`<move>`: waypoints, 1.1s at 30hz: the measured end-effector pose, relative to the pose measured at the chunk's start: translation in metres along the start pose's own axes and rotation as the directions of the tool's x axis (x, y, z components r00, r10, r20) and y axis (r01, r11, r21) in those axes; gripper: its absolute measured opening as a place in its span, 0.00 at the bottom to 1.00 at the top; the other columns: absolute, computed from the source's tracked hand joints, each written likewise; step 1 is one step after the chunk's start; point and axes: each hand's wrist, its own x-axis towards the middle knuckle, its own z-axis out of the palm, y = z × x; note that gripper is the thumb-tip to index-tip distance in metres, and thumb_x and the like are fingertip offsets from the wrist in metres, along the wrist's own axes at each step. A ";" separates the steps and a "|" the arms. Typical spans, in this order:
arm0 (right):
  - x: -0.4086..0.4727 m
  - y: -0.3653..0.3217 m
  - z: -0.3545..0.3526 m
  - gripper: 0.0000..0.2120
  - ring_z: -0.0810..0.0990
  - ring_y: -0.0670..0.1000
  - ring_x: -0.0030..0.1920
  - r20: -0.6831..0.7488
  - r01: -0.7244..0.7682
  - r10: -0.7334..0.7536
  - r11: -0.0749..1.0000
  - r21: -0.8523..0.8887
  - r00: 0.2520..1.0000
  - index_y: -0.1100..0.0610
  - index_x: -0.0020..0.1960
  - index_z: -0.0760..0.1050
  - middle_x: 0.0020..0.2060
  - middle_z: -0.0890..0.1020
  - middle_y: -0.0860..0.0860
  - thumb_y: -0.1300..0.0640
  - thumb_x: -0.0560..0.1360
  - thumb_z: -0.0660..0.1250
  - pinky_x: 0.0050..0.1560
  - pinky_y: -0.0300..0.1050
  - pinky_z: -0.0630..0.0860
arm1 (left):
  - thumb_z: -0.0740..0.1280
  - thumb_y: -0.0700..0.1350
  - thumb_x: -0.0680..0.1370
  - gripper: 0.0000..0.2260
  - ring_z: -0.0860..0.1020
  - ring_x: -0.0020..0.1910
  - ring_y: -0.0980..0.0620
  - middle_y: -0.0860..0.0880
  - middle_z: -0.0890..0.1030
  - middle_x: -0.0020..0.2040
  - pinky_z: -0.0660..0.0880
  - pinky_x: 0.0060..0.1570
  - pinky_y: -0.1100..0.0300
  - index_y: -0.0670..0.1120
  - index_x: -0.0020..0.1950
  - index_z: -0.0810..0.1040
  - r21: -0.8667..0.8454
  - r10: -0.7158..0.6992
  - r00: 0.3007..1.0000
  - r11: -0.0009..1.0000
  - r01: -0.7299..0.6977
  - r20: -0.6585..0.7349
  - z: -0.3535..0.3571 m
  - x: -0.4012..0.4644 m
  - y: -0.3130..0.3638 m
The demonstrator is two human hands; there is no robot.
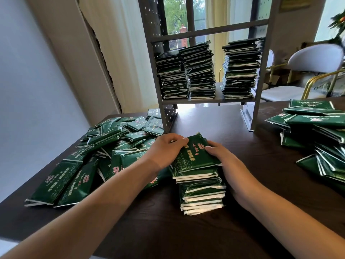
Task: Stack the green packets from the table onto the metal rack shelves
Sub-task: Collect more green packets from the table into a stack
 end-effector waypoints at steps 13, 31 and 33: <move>0.002 0.000 -0.002 0.12 0.86 0.55 0.52 -0.011 -0.006 0.006 1.000 -0.024 1.000 0.50 0.62 0.80 0.52 0.86 0.54 0.53 0.82 0.62 0.57 0.53 0.79 | 0.67 0.56 0.80 0.12 0.84 0.50 0.51 0.50 0.86 0.50 0.79 0.59 0.52 0.51 0.57 0.81 -0.004 -0.023 1.000 1.000 0.023 -0.007 0.004 -0.007 0.005; 0.002 0.000 -0.002 0.12 0.87 0.54 0.50 0.015 0.029 -0.028 0.997 -0.069 1.000 0.46 0.65 0.76 0.49 0.87 0.52 0.51 0.82 0.62 0.53 0.50 0.79 | 0.69 0.53 0.77 0.10 0.82 0.41 0.49 0.49 0.84 0.39 0.79 0.48 0.55 0.47 0.48 0.82 -0.191 -0.317 0.930 0.917 0.350 0.184 0.005 -0.026 0.011; 0.001 0.000 -0.001 0.13 0.87 0.54 0.49 0.019 0.025 -0.024 0.996 -0.081 1.000 0.46 0.65 0.76 0.48 0.87 0.52 0.51 0.82 0.62 0.52 0.49 0.78 | 0.70 0.52 0.75 0.09 0.82 0.44 0.47 0.47 0.83 0.43 0.80 0.46 0.53 0.47 0.49 0.82 -0.222 -0.339 0.925 0.902 0.372 0.173 0.003 -0.027 0.011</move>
